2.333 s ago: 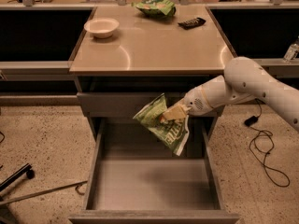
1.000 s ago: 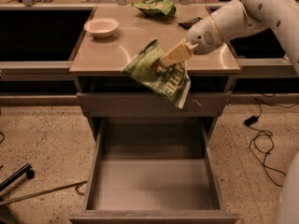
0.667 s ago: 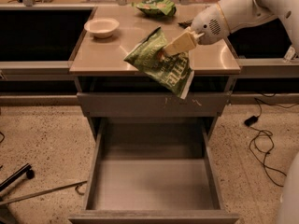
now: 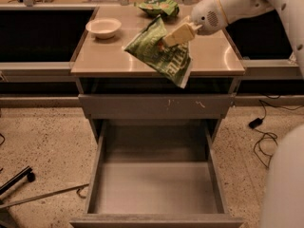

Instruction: Pick green jalapeno chip bag from middle drawer and place on counter

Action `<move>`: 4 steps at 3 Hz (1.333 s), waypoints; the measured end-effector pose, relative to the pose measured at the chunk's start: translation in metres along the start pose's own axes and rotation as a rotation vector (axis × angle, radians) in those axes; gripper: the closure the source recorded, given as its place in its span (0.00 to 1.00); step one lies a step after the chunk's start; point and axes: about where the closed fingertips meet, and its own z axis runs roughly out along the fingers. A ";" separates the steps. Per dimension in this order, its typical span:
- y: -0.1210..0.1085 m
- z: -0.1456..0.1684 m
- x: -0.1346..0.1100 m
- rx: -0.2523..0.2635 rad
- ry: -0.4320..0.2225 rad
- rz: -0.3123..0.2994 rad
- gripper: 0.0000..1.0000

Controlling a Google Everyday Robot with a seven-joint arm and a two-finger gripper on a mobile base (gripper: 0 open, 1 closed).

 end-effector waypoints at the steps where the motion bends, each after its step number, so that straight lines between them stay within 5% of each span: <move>1: -0.067 0.025 -0.026 0.141 0.029 -0.090 1.00; 2: -0.122 0.037 -0.044 0.292 0.070 -0.120 1.00; 3: -0.160 0.035 -0.037 0.409 0.116 -0.074 1.00; 4: -0.174 0.045 0.007 0.404 0.168 0.098 1.00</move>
Offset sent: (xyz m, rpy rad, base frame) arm 0.2491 -0.0026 0.0616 -0.2436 -0.4019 -0.3175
